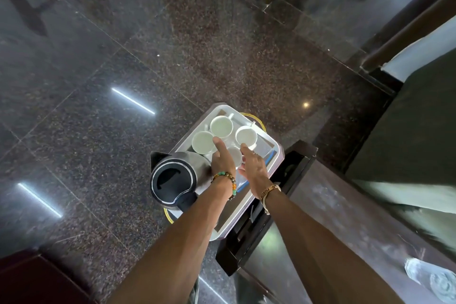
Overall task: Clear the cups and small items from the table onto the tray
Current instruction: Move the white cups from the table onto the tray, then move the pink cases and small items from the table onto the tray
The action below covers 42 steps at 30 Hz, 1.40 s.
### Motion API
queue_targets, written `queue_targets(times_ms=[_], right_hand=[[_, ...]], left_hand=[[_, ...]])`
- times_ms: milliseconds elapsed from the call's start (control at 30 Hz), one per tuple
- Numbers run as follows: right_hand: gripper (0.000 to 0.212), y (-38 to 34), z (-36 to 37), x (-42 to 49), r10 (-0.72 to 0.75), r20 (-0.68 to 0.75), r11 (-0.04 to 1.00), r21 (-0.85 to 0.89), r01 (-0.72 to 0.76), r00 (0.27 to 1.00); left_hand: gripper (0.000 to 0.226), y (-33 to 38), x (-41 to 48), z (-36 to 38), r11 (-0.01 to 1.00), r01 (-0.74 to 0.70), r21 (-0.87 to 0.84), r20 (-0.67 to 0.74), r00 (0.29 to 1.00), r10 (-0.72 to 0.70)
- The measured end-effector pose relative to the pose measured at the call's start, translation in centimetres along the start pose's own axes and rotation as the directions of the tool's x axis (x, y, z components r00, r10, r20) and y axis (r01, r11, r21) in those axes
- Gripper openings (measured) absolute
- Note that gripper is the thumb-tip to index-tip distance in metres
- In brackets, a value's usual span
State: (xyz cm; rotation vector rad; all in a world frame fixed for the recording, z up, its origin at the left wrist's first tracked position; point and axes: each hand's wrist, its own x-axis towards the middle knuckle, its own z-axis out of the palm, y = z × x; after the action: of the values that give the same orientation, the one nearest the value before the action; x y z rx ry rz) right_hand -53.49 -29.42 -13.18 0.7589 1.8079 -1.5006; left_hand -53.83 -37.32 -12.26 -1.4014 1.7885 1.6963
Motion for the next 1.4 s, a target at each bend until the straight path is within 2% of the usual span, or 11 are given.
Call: queue_targets(times_ms=[100, 267, 433, 567, 733, 900, 1033, 1133, 1333, 1400], right_hand=[[0.083, -0.2, 0.4, -0.2, 0.016, 0.026, 0.999, 0.045, -0.017, 1.0], [0.058, 0.6, 0.7, 0.6, 0.053, -0.015, 0.991, 0.123, -0.051, 0.998], [0.055, 0.1, -0.1, -0.7, 0.021, -0.052, 0.994, 0.104, -0.015, 0.998], [0.061, -1.2, -2.0, -3.3, 0.019, -0.055, 0.992, 0.128, -0.012, 0.998], [0.058, -4.0, -5.2, -8.4, -0.067, -0.108, 0.978, 0.19, 0.087, 0.992], [0.053, -7.3, -8.1, -13.7, -0.18, -0.18, 0.96, 0.183, 0.213, 0.967], [0.069, -8.2, -9.6, -17.4, -0.287, -0.354, 0.934, 0.105, 0.343, 0.89], [0.078, -7.1, -10.1, -20.2, -0.32, -0.461, 0.93, 0.015, 0.368, 0.828], [0.08, -4.4, -10.5, -26.5, -0.29, -0.598, 0.923, 0.031, 0.384, 0.747], [0.085, -3.4, -11.5, -29.3, -0.296, -0.646, 0.919, 0.009, 0.394, 0.703]], left_hand=[[0.086, 0.0, 0.5, 0.1, 1.0, -0.015, -0.009, 0.021, 1.0, 0.015], [0.085, 0.1, 1.3, 0.1, 1.0, -0.006, -0.019, 0.017, 1.0, 0.006], [0.085, 1.3, -0.1, -0.1, 0.996, 0.026, 0.081, 0.01, 1.0, -0.027], [0.09, 3.2, -2.9, -0.7, 0.986, 0.085, 0.144, 0.001, 0.996, -0.087], [0.088, 6.4, -7.6, -1.8, 0.992, 0.037, 0.122, 0.038, 0.998, -0.042], [0.084, 10.1, -11.0, -2.5, 0.988, -0.097, 0.118, 0.167, 0.983, 0.077], [0.08, 12.3, -12.4, -3.4, 0.926, -0.324, 0.194, 0.279, 0.923, 0.264], [0.067, 13.1, -13.6, -4.0, 0.82, -0.5, 0.277, 0.366, 0.844, 0.391], [0.065, 12.1, -18.8, -3.8, 0.66, -0.68, 0.32, 0.544, 0.702, 0.459], [0.065, 11.3, -21.7, -3.0, 0.594, -0.745, 0.305, 0.619, 0.628, 0.471]])
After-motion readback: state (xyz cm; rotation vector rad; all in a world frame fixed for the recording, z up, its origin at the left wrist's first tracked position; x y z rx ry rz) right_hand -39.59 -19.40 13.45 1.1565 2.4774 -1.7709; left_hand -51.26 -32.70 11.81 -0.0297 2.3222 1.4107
